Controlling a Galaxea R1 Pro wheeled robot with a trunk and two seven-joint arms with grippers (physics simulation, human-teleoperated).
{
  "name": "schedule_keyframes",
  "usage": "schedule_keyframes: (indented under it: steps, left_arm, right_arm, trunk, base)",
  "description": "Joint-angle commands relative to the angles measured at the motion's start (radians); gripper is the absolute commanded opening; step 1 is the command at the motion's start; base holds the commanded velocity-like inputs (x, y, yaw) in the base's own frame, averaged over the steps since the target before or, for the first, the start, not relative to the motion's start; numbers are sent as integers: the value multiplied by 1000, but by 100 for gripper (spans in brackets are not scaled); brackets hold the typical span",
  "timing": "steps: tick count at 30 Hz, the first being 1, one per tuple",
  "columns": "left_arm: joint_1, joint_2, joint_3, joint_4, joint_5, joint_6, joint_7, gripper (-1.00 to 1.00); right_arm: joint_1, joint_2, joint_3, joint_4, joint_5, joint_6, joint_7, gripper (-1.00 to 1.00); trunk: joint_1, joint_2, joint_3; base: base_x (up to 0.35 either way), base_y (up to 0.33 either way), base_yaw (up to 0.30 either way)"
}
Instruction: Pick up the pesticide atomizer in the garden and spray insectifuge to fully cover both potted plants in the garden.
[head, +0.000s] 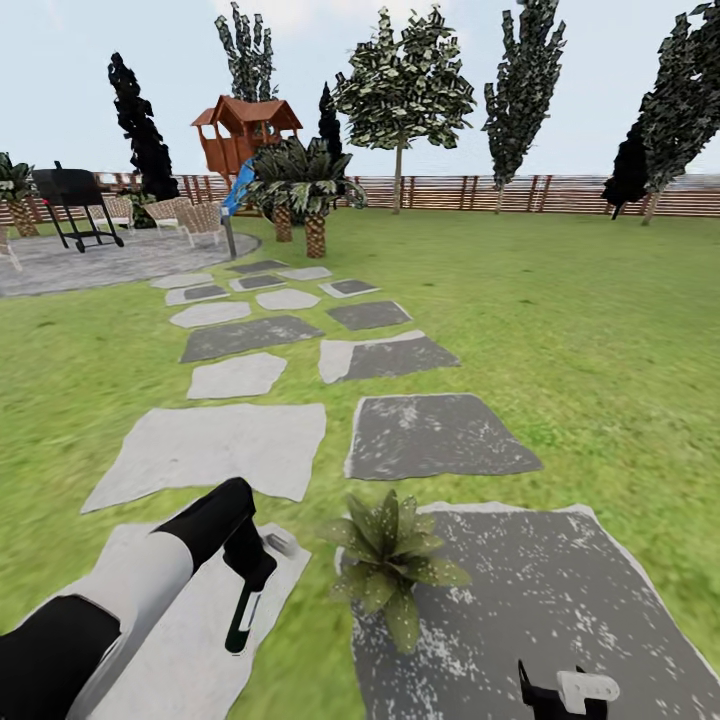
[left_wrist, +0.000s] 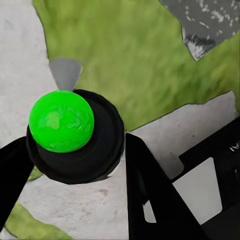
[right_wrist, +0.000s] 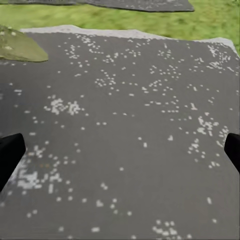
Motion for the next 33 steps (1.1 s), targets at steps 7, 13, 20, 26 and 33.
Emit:
schedule_keyframes:
  steps: [7,13,20,26,33]
  left_arm:
    - [-1,0,-1,-3,-10,5,-8,-100]
    - [10,0,-1,-1,-10,3,-8,-100]
    - [20,13,67,-1,-9,-12,18,-100]
    - [24,30,287,2,-6,-166,223,-100]
    - [94,29,543,0,0,-424,304,-100]
  right_arm:
    - [-1,0,-7,1,3,-4,1,100]
    - [-1,0,-6,1,3,-4,1,100]
    - [-1,0,-6,1,3,-4,1,100]
    - [-1,0,-6,1,3,-4,1,100]
    - [0,0,-6,1,3,-4,1,100]
  trunk:
    - [0,0,-1]
    - [0,0,-1]
    - [0,0,-1]
    - [0,0,-1]
    - [0,0,-1]
  base:
    - [83,295,0]
    - [2,202,0]
    - [0,7,0]
    - [-136,0,0]
    - [-329,0,2]
